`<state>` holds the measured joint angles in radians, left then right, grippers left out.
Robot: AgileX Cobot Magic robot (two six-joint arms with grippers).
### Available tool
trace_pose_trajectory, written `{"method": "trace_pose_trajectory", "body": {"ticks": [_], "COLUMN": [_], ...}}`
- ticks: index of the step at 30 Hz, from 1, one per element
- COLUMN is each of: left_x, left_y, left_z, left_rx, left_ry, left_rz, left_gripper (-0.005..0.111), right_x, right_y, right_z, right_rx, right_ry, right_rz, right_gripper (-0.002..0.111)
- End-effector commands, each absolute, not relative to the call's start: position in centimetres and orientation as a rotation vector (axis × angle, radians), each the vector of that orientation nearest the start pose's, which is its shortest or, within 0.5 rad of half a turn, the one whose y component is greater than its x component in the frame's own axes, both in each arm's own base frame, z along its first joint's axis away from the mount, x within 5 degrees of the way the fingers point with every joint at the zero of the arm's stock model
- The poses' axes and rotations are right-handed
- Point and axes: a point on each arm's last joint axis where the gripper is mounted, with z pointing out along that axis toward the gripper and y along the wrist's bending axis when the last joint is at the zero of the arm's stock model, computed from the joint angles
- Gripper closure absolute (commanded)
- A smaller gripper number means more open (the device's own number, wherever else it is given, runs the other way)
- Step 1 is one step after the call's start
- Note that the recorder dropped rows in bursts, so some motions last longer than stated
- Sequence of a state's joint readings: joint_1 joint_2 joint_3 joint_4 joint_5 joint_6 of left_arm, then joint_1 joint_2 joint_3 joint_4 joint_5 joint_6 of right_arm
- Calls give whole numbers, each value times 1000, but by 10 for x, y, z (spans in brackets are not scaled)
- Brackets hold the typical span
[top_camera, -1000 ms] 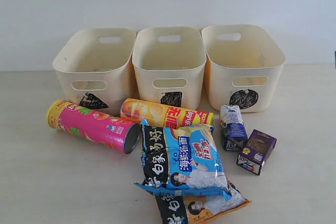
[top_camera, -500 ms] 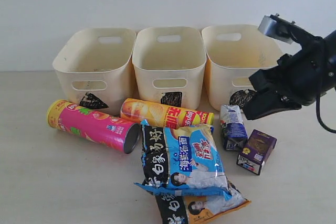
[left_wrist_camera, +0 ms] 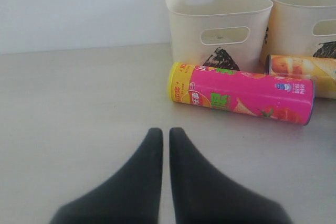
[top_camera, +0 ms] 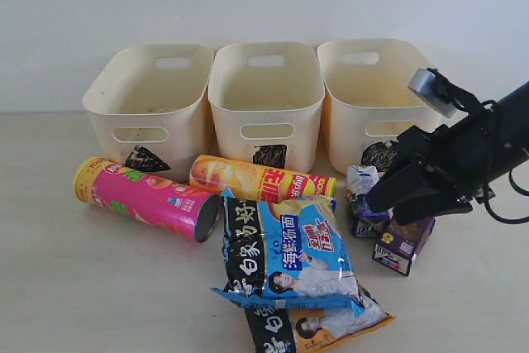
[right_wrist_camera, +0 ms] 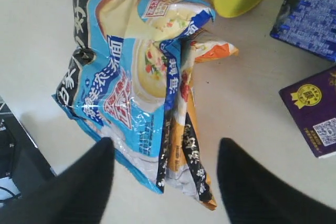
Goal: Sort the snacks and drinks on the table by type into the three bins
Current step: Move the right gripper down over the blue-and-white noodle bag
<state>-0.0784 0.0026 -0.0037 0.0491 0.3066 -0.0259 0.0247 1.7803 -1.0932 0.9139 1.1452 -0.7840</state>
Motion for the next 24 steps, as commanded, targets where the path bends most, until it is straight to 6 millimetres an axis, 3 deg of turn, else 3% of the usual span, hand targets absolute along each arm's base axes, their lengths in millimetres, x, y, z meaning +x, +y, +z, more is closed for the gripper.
{"method": "trace_pose_trajectory", "body": {"ticks": [1,3,17,24], "left_x": [54,54,54,54], "left_y": [-3,-3,-3,-3], "left_z": [185,185,185,185], "left_rx": [66,66,66,66], "left_ry": [1790,1790,1790,1790], "left_rz": [-45,-45,-45,-45], "left_gripper": [103,103,103,103], "right_x": [312,311,304,301], "right_y": [83,91,161,174], "right_z": [198,196,187,182], "right_rx": [-484,-506,-583,-593], "right_ry": [2736,2734,2713,2714], "right_rz": [1203,1180,878,809], "right_gripper": [29,23,23,23]}}
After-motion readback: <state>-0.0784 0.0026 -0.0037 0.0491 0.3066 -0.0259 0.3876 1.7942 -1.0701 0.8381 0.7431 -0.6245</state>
